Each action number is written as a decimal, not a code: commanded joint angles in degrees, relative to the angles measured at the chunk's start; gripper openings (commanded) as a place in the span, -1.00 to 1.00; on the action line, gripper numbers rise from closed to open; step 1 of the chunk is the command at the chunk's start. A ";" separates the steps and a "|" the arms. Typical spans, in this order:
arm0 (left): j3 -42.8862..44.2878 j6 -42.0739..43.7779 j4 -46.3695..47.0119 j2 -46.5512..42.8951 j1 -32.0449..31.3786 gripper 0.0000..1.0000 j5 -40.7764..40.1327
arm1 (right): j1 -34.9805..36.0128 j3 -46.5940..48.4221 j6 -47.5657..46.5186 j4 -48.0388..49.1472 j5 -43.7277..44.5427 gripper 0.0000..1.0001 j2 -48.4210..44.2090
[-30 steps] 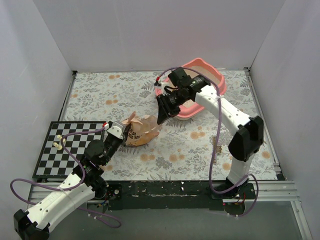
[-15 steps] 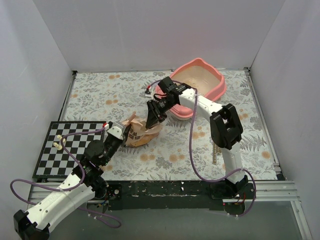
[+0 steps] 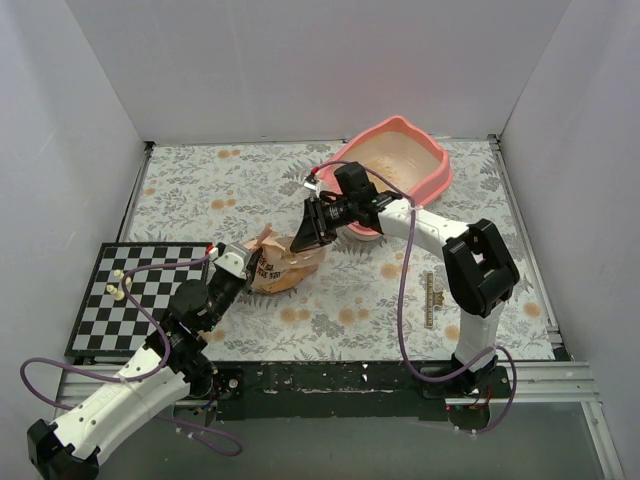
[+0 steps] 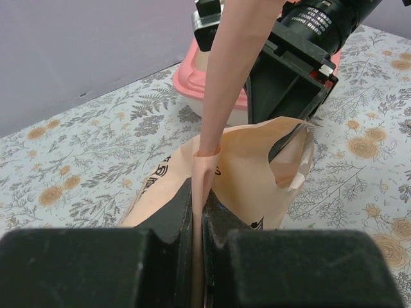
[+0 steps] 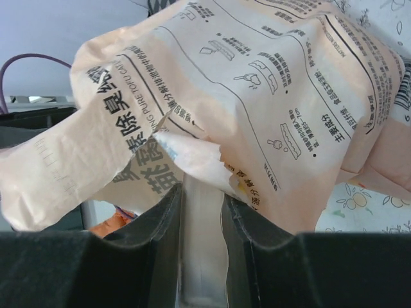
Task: Fill the litter box with clean litter
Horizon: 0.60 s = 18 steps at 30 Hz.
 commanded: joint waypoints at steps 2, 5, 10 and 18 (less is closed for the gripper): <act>0.31 0.32 1.43 -0.05 -0.21 -1.00 -0.33 | -1.80 -4.16 9.56 18.81 -4.88 -0.97 -5.12; 0.31 0.41 1.34 -0.14 -0.29 -1.00 -0.33 | -2.68 -6.46 12.21 22.69 -4.80 -0.97 -6.62; 0.31 0.41 1.34 0.12 -0.21 -1.00 -0.42 | -3.83 -9.80 14.41 25.51 -3.57 -0.97 -9.08; 0.31 0.49 1.34 -0.05 -0.29 -1.00 -0.15 | -4.53 -11.12 14.41 22.80 -4.27 -0.97 -12.42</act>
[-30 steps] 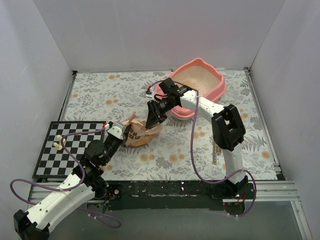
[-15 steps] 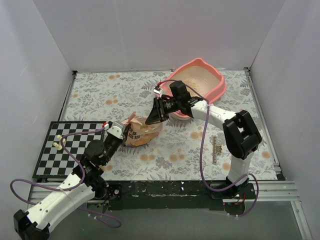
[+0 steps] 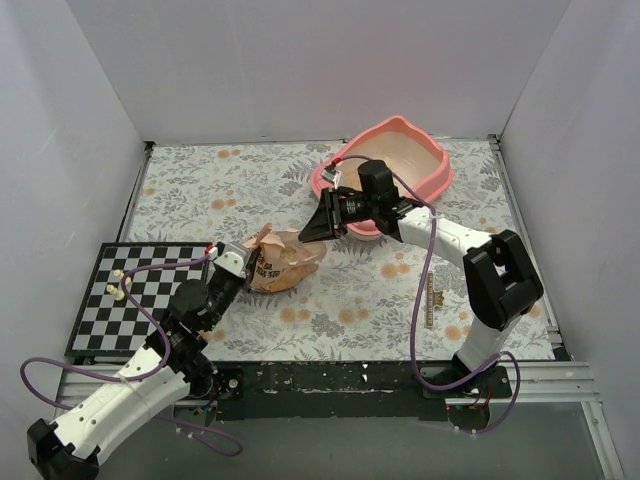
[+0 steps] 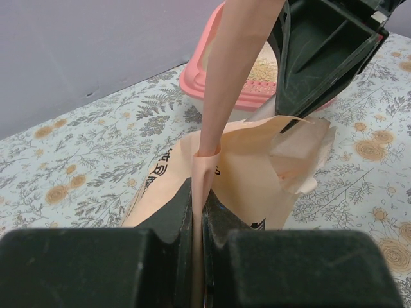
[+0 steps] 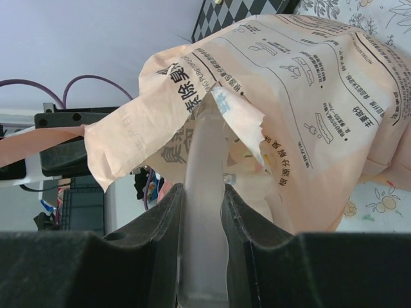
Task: Fill the litter box with clean litter
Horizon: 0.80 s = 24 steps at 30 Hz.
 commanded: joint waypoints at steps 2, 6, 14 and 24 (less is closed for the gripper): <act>0.22 0.10 0.95 -0.56 -0.23 -1.00 0.41 | -1.05 -1.05 -0.28 2.35 -1.39 -0.97 -5.12; -0.13 0.10 1.30 -1.08 -0.23 -1.00 0.50 | -2.20 -4.03 -0.54 1.82 -1.56 -0.97 -7.93; -0.22 0.01 1.39 -1.61 -0.31 -1.00 0.68 | -6.41 -10.45 -1.51 0.42 -2.79 -0.97 -14.70; -0.31 0.19 1.39 -1.52 -0.23 -1.00 0.50 | -10.46 -17.57 -1.95 -0.38 -5.95 -0.97 -21.38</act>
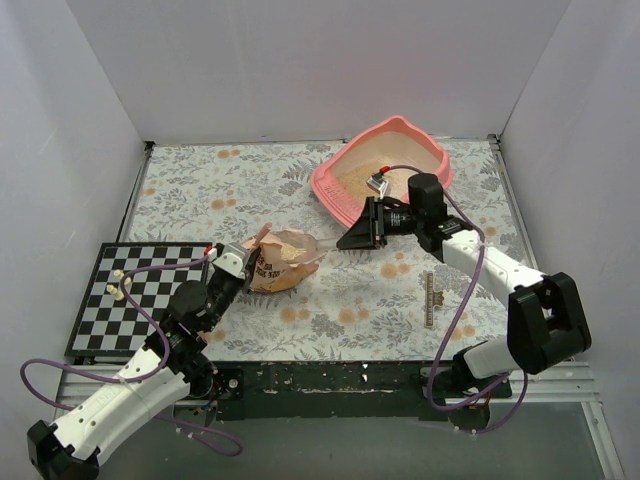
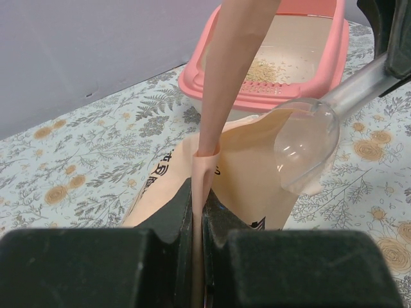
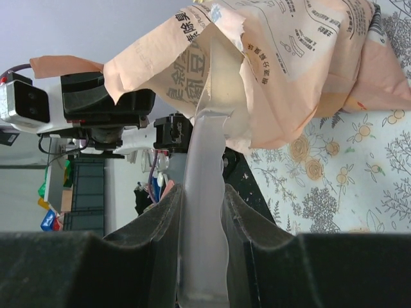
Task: Fill the litter box with clean litter
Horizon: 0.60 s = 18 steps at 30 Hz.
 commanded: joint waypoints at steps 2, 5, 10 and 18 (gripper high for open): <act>-0.11 0.30 1.63 -0.89 -0.32 -1.00 0.59 | -2.22 -3.50 0.13 2.75 -4.47 -0.97 -4.45; -0.20 0.30 1.72 -0.98 -0.31 -1.00 0.68 | -3.45 -5.61 1.53 4.86 -5.97 -0.97 -5.59; -0.20 0.38 1.72 -0.98 -0.31 -1.00 1.03 | -5.91 -7.99 3.47 7.50 -8.60 -0.97 -7.35; -0.37 0.30 1.98 -1.24 -0.31 -1.00 0.77 | -10.66 -10.89 4.09 7.76 -11.33 -0.97 -10.43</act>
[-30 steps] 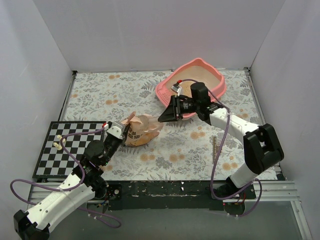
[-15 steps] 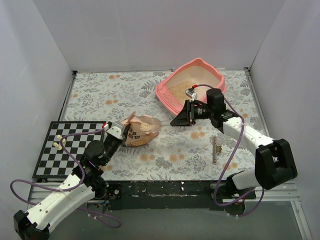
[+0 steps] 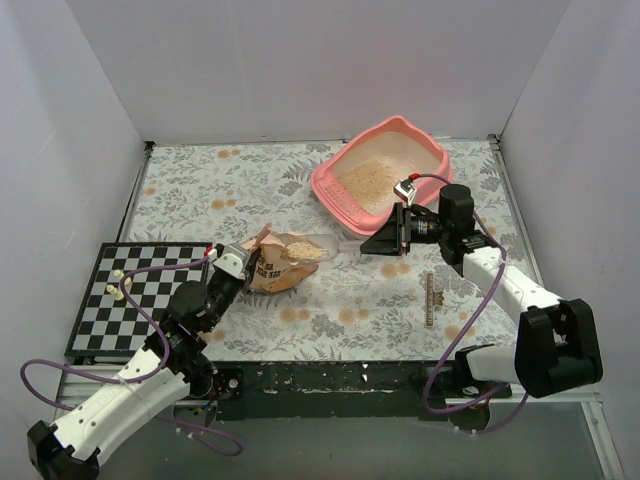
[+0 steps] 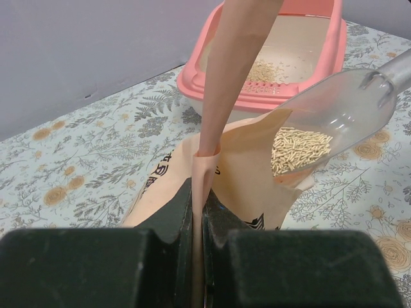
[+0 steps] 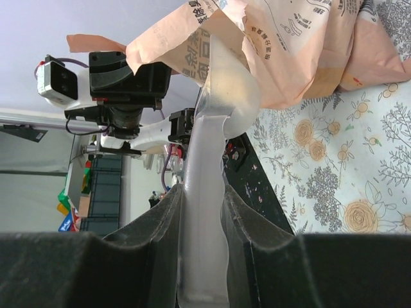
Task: Fill the litter box with clean litter
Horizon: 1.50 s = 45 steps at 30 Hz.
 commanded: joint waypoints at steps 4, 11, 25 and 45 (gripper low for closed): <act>-0.24 0.12 2.00 -1.00 -0.21 -1.00 -0.22 | -4.26 -1.10 1.40 2.41 -5.00 -0.97 -3.35; -0.24 0.03 2.09 -0.92 -0.29 -1.00 0.04 | -6.82 -1.27 2.28 2.76 -5.88 -0.97 -3.36; -0.16 -0.14 2.09 -1.18 -0.29 -1.00 0.57 | -12.35 -0.49 18.45 21.92 -5.36 -0.97 0.77; 0.55 -1.37 2.09 -1.35 -0.20 -1.00 0.83 | -24.57 9.44 1.50 2.60 18.01 -0.97 10.88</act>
